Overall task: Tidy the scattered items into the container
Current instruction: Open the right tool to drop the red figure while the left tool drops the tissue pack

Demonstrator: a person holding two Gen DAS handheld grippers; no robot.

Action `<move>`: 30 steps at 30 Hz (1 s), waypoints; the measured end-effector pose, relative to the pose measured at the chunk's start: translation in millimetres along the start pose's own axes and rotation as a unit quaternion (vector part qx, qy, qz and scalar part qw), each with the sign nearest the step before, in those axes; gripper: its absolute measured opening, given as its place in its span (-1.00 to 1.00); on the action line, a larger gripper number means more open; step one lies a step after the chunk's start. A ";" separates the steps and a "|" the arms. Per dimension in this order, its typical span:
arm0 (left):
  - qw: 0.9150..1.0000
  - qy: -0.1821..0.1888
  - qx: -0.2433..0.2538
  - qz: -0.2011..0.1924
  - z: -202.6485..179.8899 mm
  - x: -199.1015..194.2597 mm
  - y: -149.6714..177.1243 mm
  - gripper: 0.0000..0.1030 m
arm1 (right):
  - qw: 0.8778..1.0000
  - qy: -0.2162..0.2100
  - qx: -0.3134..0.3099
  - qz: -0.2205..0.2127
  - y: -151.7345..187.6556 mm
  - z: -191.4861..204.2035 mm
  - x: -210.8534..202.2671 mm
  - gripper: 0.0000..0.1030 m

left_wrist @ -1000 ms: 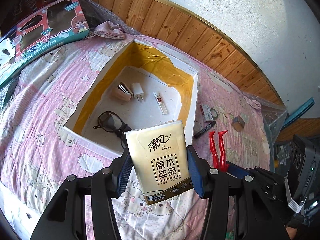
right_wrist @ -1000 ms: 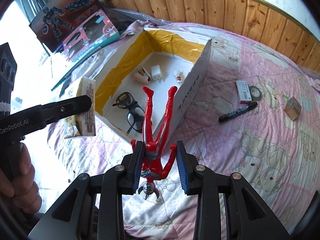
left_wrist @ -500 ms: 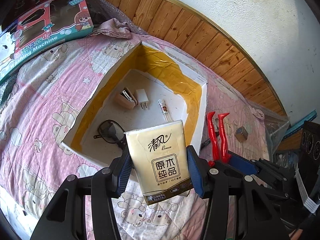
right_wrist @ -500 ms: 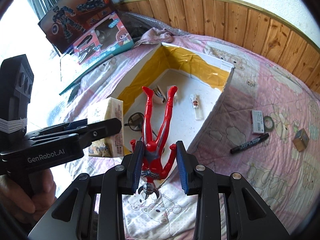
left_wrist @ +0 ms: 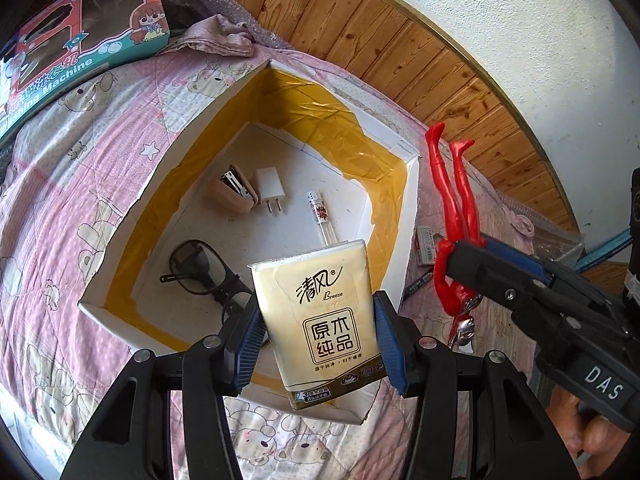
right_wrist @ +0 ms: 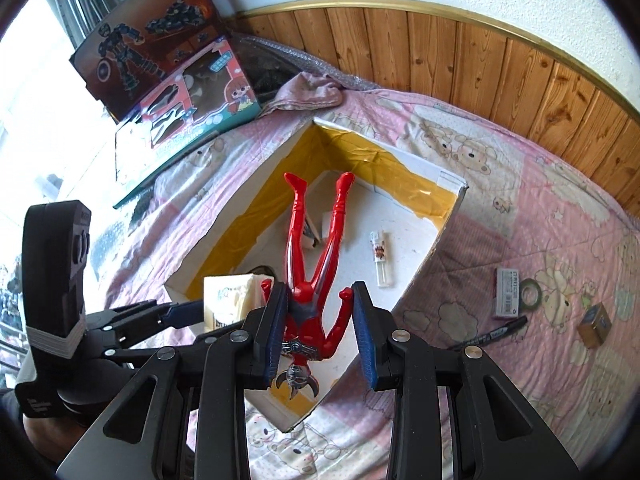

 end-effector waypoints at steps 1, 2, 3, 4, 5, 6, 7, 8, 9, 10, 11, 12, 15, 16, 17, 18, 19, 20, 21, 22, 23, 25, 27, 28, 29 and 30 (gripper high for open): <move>1.000 0.000 0.000 0.003 -0.5 3.1 -0.5 0.03 | 1.000 0.000 0.000 0.002 -3.7 -0.6 2.0 -0.36; 1.000 0.000 0.000 0.007 -1.0 6.1 -1.1 0.03 | 1.000 0.000 0.001 0.005 -7.0 -1.2 4.5 -0.36; 1.000 -0.001 0.001 0.009 -1.3 9.0 -1.6 0.03 | 1.000 0.000 0.001 0.007 -9.9 -1.7 7.0 -0.36; 1.000 -0.001 0.001 0.012 -1.6 12.1 -2.5 0.03 | 1.000 0.000 0.000 0.010 -13.0 -1.9 9.8 -0.36; 1.000 -0.002 0.001 0.014 -1.9 15.3 -3.5 0.03 | 1.000 0.000 0.000 0.012 -15.9 -2.1 12.7 -0.36; 1.000 -0.003 0.001 0.017 -2.3 18.4 -4.2 0.03 | 1.000 0.000 -0.001 0.015 -18.8 -2.1 15.6 -0.36; 1.000 -0.003 0.000 0.020 -2.6 21.5 -5.4 0.03 | 1.000 0.000 -0.002 0.017 -21.6 -2.0 18.4 -0.36; 1.000 -0.004 0.000 0.023 -2.8 24.6 -6.7 0.03 | 1.000 0.000 -0.003 0.020 -24.6 -1.8 21.5 -0.35; 1.000 -0.006 -0.001 0.026 -2.6 27.6 -8.1 0.03 | 1.000 0.001 -0.004 0.022 -27.6 -1.7 24.4 -0.35; 1.000 -0.006 -0.003 0.029 -2.3 30.5 -9.6 0.03 | 1.000 0.002 -0.005 0.024 -30.7 -1.6 27.5 -0.35; 0.999 -0.006 -0.004 0.032 -2.3 33.4 -11.1 0.03 | 1.000 0.003 -0.007 0.027 -33.6 -1.5 31.0 -0.35; 0.999 -0.007 -0.005 0.035 -2.2 36.4 -12.8 0.03 | 1.000 0.005 -0.008 0.029 -36.2 -1.9 34.3 -0.35; 0.999 -0.008 -0.009 0.046 -1.1 46.4 -16.7 0.03 | 0.999 0.009 -0.007 0.041 -43.7 -3.3 46.9 -0.35; 0.999 -0.009 -0.010 0.050 -0.4 49.7 -17.9 0.03 | 0.999 0.009 -0.007 0.045 -46.0 -3.9 51.4 -0.35; 0.998 -0.009 -0.011 0.053 0.3 52.7 -19.1 0.03 | 0.999 0.010 -0.005 0.049 -48.1 -4.7 55.8 -0.35; 0.998 -0.010 -0.013 0.056 1.4 55.3 -20.2 0.03 | 0.999 0.011 -0.003 0.053 -50.4 -5.6 60.1 -0.35; 0.998 -0.010 -0.015 0.058 2.2 57.8 -21.3 0.03 | 0.998 0.012 -0.001 0.057 -52.2 -6.4 64.4 -0.35; 0.998 -0.009 -0.015 0.061 2.4 60.1 -22.4 0.03 | 0.998 0.012 0.001 0.061 -54.0 -7.3 68.9 -0.35; 0.998 -0.010 -0.016 0.063 2.6 62.4 -23.4 0.03 | 0.998 0.013 0.004 0.064 -55.8 -8.3 73.2 -0.35; 0.998 -0.009 -0.017 0.064 3.0 64.4 -24.5 0.03 | 0.998 0.013 0.005 0.067 -57.2 -8.5 77.2 -0.35; 0.998 -0.008 -0.018 0.066 3.3 66.5 -25.6 0.03 | 0.997 0.015 0.005 0.070 -58.8 -8.7 81.3 -0.35; 0.997 -0.008 -0.020 0.069 4.3 70.7 -28.0 0.04 | 0.997 0.018 0.005 0.072 -62.3 -9.5 88.4 -0.34; 0.997 -0.004 -0.023 0.073 5.6 75.2 -29.6 0.04 | 0.997 0.019 0.005 0.073 -65.7 -11.1 95.9 -0.30; 0.997 -0.003 -0.027 0.075 7.1 77.7 -30.1 0.06 | 0.997 0.019 0.005 0.074 -66.9 -12.3 100.2 -0.28; 0.997 -0.003 -0.032 0.075 9.0 80.0 -30.4 0.07 | 0.997 0.019 0.006 0.073 -67.8 -14.3 104.2 -0.28; 0.997 -0.004 -0.035 0.075 10.8 81.5 -30.8 0.07 | 0.997 0.022 0.010 0.071 -68.3 -17.3 107.3 -0.26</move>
Point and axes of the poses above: each gripper's, at about its wrist camera, not at the fingertips, and x roughly the way its jaws point, z to its left, y to its underside, the point moved 2 cm from there along x, roughly the way its jaws point, and after that the axes turned 15 degrees about x, right-handed, at the moved point
